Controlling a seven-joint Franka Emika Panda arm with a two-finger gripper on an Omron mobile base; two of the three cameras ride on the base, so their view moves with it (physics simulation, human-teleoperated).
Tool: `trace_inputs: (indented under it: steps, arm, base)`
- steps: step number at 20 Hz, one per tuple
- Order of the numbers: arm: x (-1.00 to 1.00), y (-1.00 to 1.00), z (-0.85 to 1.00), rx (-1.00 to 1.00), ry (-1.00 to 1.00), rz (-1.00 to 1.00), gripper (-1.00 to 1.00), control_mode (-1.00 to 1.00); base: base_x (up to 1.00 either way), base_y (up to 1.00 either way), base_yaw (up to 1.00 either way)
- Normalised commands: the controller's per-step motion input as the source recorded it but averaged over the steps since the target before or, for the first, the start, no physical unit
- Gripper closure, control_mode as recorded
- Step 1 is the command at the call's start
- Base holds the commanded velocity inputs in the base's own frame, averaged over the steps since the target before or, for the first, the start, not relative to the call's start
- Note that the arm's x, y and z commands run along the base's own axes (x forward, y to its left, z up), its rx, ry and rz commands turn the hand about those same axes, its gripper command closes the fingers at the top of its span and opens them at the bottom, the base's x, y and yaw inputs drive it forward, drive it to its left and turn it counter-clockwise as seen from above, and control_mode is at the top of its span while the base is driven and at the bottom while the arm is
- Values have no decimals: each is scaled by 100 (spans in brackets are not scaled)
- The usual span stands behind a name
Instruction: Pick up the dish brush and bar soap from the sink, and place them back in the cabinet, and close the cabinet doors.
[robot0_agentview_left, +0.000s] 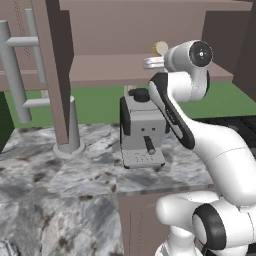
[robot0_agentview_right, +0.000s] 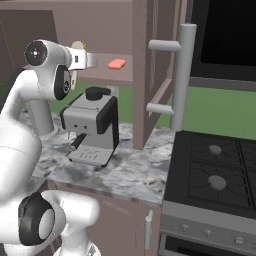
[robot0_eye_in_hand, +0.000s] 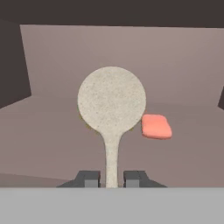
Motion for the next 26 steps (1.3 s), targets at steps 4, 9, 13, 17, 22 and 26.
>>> trace_inputs:
  steps: [4, 9, 13, 17, 22, 26]
  arm:
    - [50, 0, 9, 0, 0, 0, 100, -100]
    - [55, 0, 0, 0, 0, 0, 100, -100]
    - [52, 0, 0, 0, 0, 0, 100, -100]
    - [49, 0, 0, 0, 0, 0, 100, -100]
    - [52, 0, 0, 0, 0, 0, 100, -100]
    - [56, 0, 0, 0, 0, 0, 100, -100]
  base:
    - [0, 0, 0]
    - [0, 0, 0]
    - [0, 0, 0]
    - [0, 0, 0]
    - [0, 0, 0]
    - [0, 0, 0]
